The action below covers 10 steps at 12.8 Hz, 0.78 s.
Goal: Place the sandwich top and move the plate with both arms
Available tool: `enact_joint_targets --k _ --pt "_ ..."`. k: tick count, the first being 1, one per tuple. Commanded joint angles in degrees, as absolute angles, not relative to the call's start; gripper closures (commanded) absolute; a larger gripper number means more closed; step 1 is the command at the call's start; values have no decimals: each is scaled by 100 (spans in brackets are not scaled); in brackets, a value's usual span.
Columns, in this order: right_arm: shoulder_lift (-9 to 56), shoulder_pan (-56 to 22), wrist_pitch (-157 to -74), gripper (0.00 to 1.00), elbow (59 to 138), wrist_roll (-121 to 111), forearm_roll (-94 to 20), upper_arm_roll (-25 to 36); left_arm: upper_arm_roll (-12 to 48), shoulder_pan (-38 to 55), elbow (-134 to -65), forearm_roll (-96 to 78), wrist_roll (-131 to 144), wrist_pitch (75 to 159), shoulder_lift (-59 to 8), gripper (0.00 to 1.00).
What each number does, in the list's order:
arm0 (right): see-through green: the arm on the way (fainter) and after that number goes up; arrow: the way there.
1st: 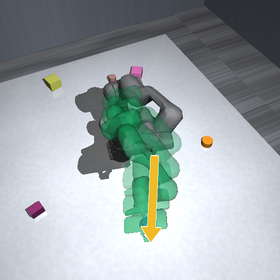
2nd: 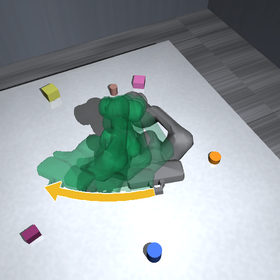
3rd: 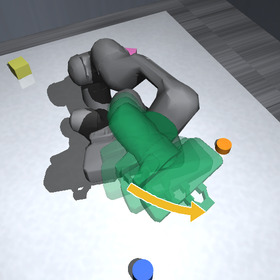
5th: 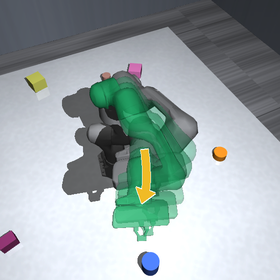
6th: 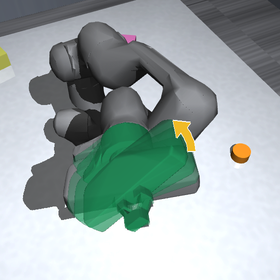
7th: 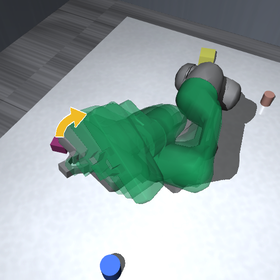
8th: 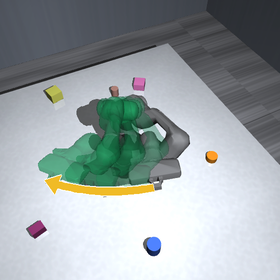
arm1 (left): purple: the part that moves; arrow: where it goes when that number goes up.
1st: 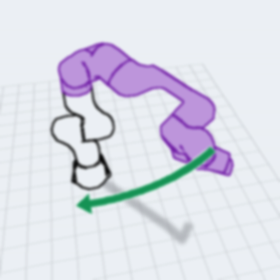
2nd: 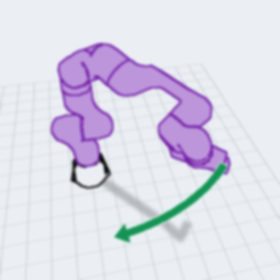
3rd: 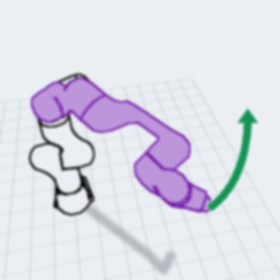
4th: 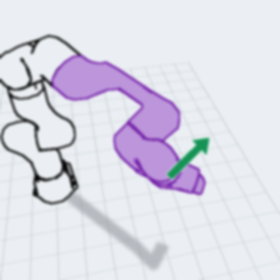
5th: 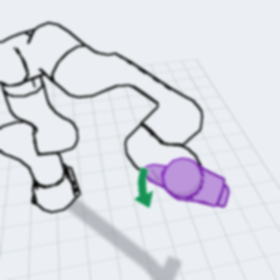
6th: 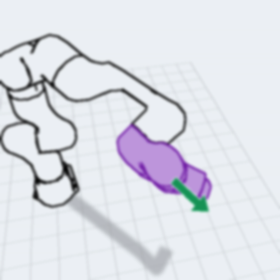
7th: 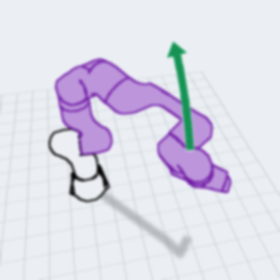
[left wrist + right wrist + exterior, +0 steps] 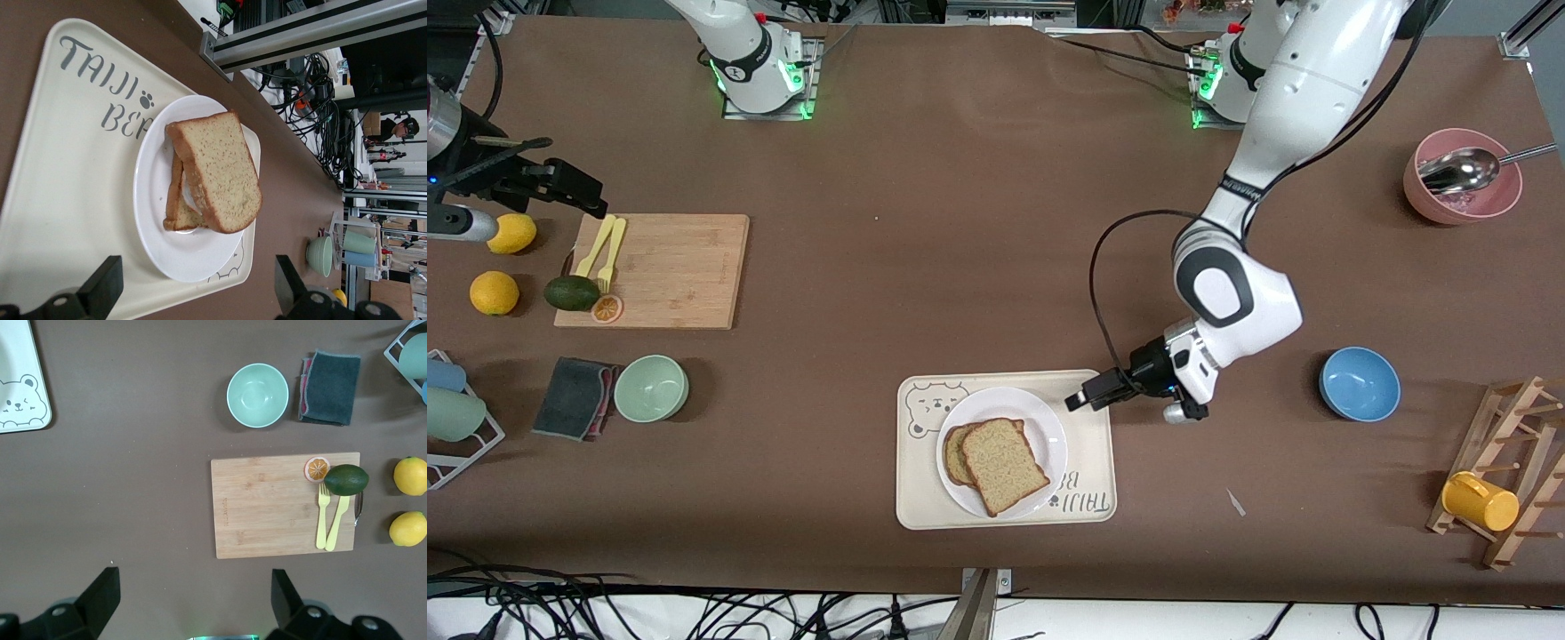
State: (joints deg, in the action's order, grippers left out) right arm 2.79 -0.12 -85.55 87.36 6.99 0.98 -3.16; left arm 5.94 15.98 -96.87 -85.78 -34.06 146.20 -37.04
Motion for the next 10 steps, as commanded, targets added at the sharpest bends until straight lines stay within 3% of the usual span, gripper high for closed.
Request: enact_joint_targets --k 1,5,10 --pt "237 9 -8613 0 8789 738 9 -316 659 1302 -10869 -7965 -3340 14520 -2649 1" --pt "220 18 -8587 0 8789 1028 -53 -308 650 801 -11767 -6341 -2990 14310 -1672 0" --pt "255 18 -8622 0 8798 1002 -53 -158 650 -86 -11716 -2785 -1208 12826 -863 0"
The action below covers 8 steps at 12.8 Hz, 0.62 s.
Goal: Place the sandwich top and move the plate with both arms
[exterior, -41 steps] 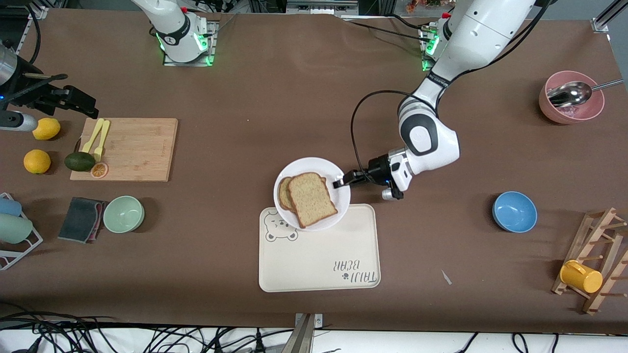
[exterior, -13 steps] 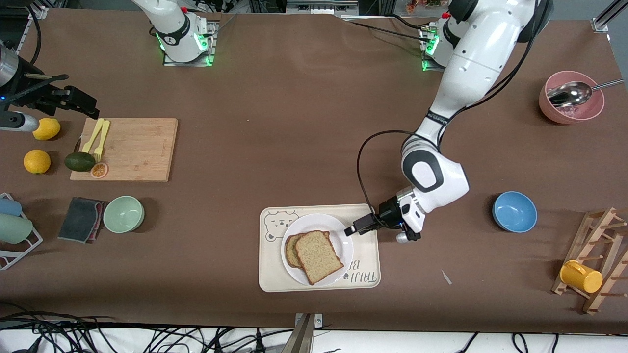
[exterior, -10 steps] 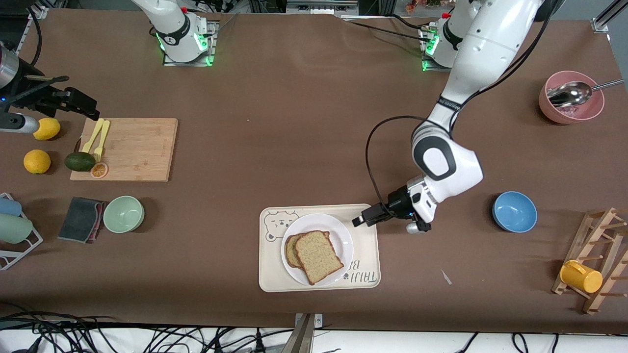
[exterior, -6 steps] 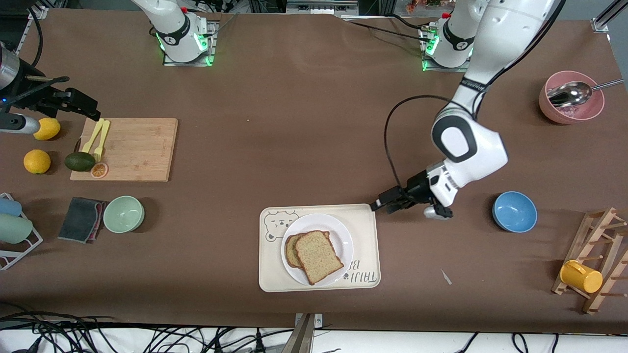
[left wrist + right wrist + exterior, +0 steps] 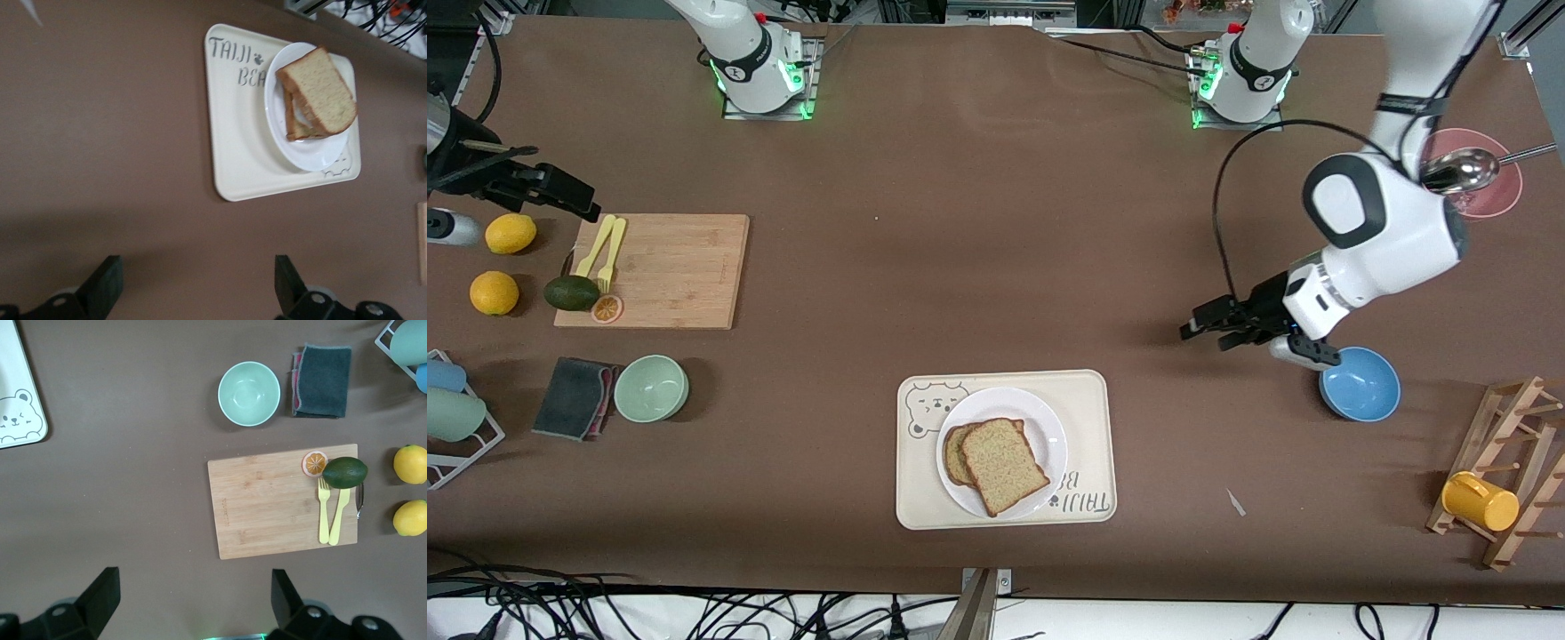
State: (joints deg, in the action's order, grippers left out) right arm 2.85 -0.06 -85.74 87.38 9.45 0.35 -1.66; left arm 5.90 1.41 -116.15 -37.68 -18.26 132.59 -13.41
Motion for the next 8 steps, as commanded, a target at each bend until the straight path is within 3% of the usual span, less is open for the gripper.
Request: enact_joint_targets --k 1,4,8 --pt "255 18 -8631 0 8798 993 -53 -158 642 -166 -11646 -2281 -926 12588 -713 0" --pt "185 26 -8771 0 8885 976 -53 -150 624 -482 -11261 -1628 -458 11675 -352 0" --pt "-299 26 -9440 0 9651 950 -53 -141 624 -606 -10881 -151 -71 10724 -1 0"
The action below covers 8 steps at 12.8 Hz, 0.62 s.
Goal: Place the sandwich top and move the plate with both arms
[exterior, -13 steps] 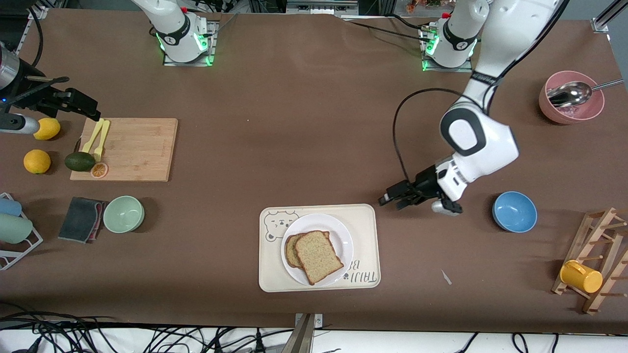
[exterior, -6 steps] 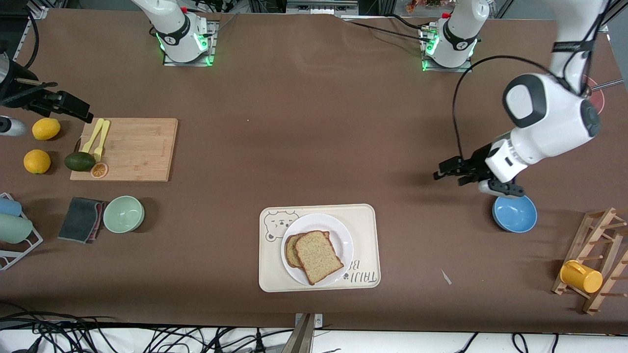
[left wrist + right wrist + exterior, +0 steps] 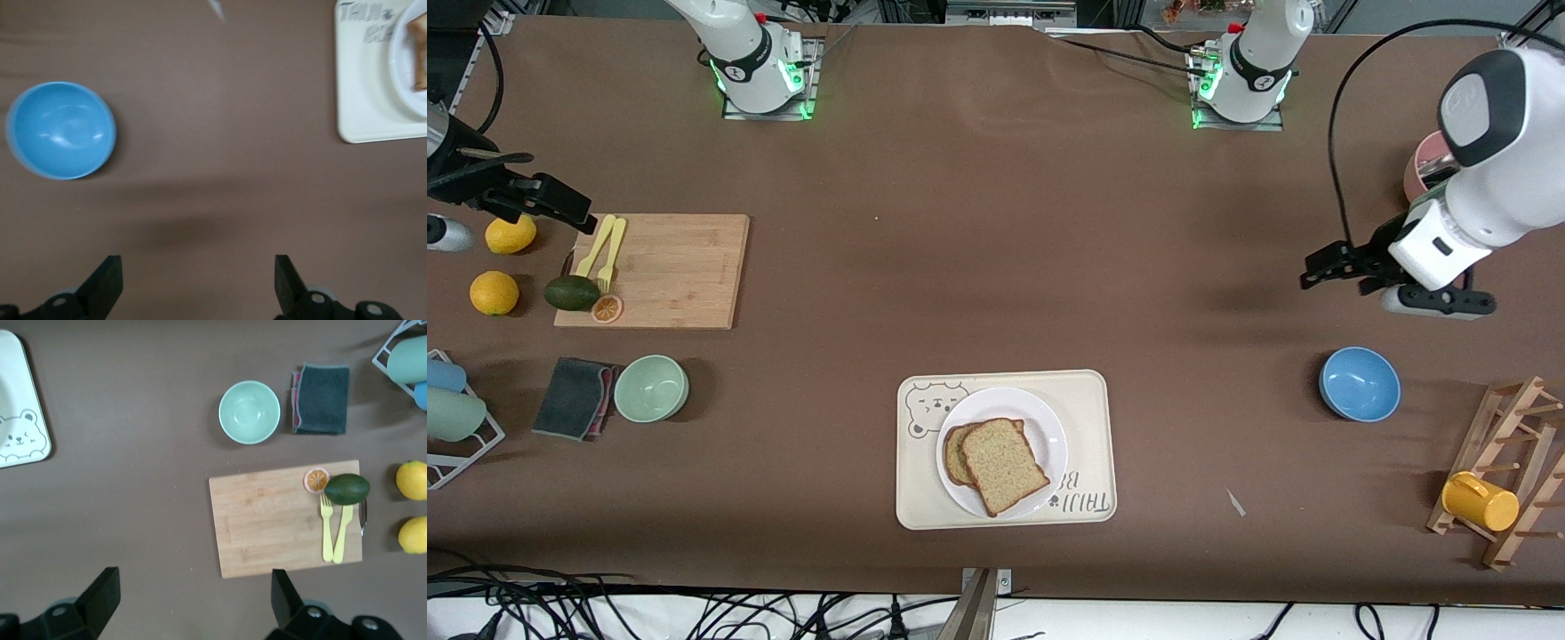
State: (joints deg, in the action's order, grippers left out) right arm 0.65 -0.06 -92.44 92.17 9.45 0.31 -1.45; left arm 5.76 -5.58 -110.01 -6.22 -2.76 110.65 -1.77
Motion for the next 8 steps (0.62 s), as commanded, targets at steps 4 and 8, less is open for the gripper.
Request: enact_joint_targets --k 4,8 --pt "-272 26 -9431 0 9624 949 -53 -53 606 -852 -10548 -106 298 10038 272 0" --pt "-149 44 -9036 0 9352 897 -44 -18 624 -1011 -10215 130 325 9792 510 0"
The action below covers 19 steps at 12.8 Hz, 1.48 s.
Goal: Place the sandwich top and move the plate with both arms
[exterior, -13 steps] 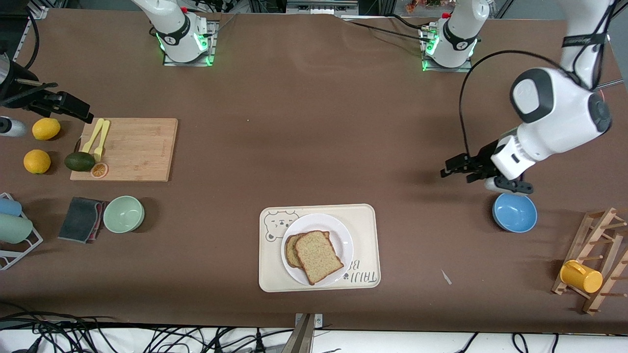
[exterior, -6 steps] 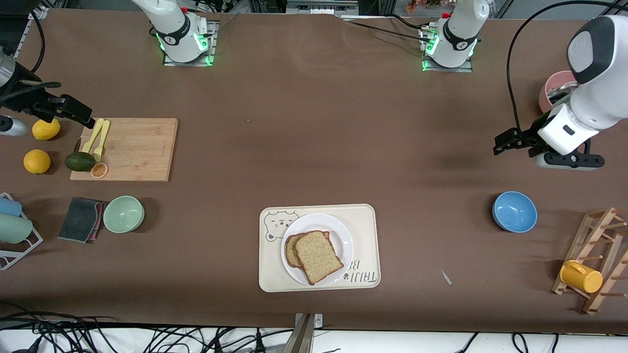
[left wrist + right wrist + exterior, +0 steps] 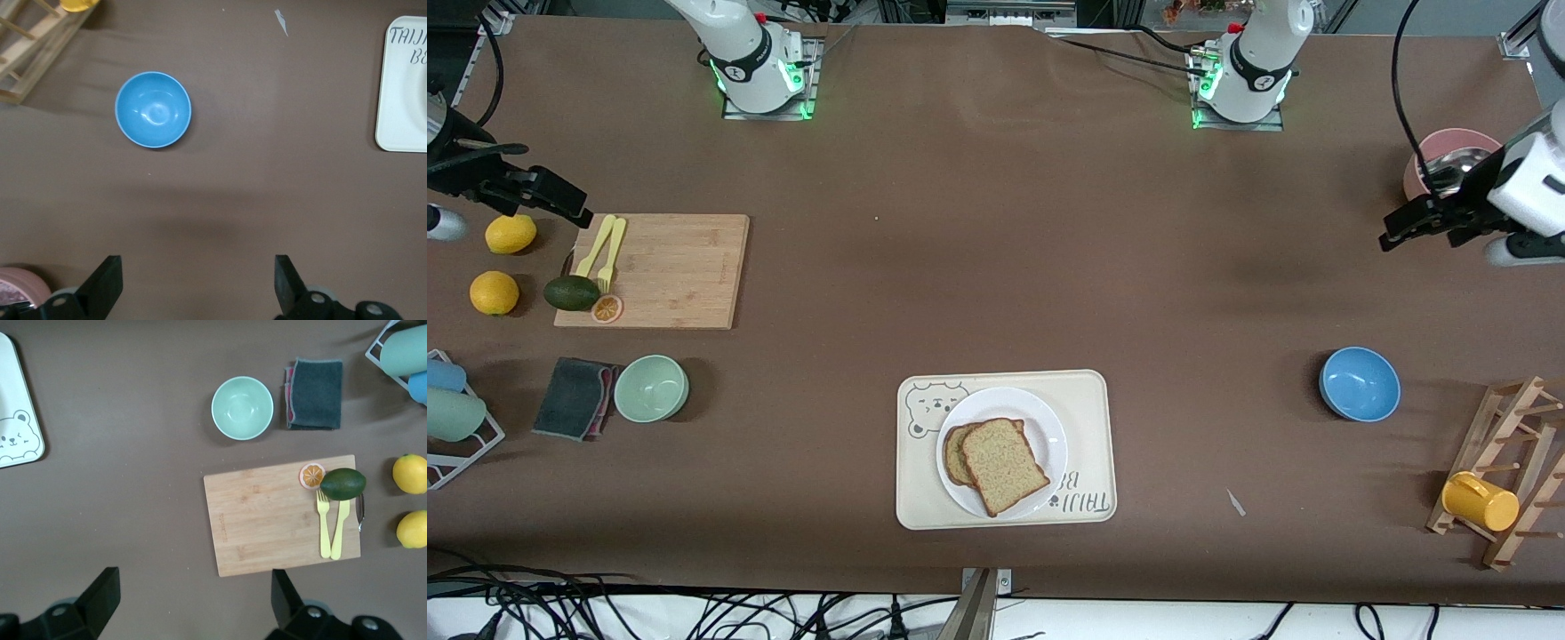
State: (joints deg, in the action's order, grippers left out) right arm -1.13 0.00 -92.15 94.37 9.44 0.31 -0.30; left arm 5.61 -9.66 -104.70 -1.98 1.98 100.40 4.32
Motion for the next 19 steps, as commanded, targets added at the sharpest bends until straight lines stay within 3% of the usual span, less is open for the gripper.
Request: enact_joint_targets --k 1,5,19 --pt "-167 44 -9026 0 9352 905 -44 -26 624 -967 -9987 175 325 9687 449 0" --pt "-158 44 -8921 0 9352 870 0 -35 598 -730 -8984 141 377 9079 -191 0" --pt "-158 44 -8789 0 9360 404 -53 -26 519 -756 -8965 97 475 8991 -193 0"
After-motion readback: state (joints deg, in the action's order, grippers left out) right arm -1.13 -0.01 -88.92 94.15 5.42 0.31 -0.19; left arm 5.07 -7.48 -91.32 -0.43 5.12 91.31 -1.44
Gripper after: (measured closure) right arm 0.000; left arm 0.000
